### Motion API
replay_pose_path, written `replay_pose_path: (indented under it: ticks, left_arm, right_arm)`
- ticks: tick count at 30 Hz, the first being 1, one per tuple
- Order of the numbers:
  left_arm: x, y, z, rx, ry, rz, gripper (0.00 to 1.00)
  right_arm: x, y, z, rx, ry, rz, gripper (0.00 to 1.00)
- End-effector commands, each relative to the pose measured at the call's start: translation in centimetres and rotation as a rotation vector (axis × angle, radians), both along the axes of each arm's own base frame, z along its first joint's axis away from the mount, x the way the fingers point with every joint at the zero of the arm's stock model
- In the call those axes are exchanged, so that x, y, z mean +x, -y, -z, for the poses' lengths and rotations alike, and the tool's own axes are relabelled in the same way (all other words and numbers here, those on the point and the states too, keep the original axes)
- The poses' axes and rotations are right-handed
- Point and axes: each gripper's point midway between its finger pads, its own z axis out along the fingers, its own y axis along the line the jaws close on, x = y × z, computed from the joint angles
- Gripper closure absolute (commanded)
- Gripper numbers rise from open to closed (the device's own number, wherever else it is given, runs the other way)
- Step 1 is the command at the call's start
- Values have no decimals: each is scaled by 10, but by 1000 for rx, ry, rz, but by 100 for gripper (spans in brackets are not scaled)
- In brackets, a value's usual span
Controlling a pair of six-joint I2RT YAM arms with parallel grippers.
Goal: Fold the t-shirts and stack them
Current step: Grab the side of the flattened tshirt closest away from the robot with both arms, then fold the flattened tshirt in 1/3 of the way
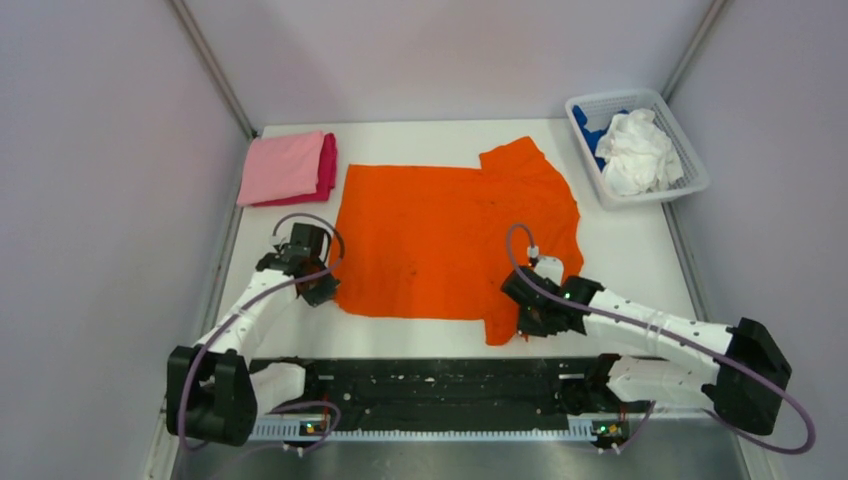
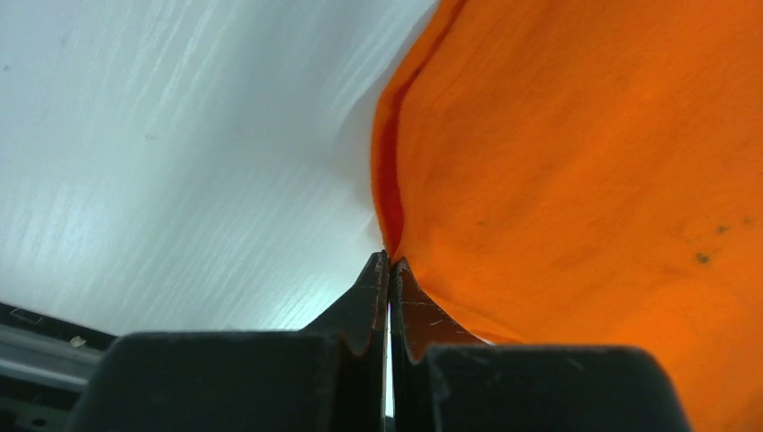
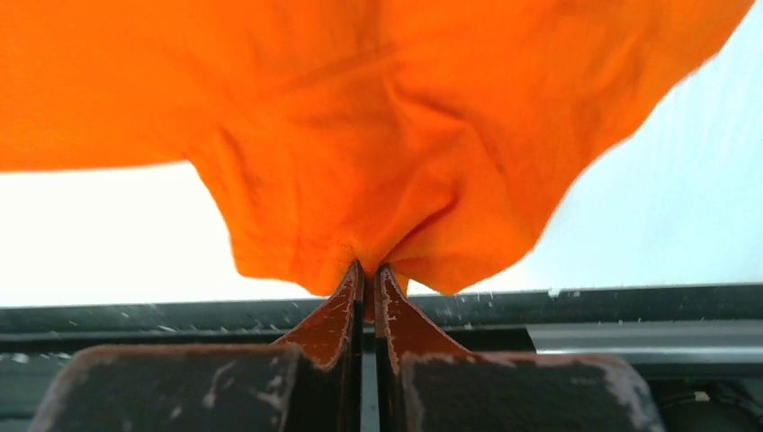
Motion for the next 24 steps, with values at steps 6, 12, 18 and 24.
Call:
replay_pose_path:
  ticks: [6,12,18,24]
  left_arm:
    - [71,9,-42,-18,155,-18,100]
    - [103,7,-50,-1,149,-18,100]
    - [128,-8,-52,49,154,-42,100]
    - [153,-11,-50,39,173,-36,100]
  right_arm:
    - [106,-11,-76,36,250,-29,100]
    - [160,4,-103,14,326,9,100]
    - [203,17,-108,-1,339,18,100]
    - [242,28,-104,-20,355,-7,100]
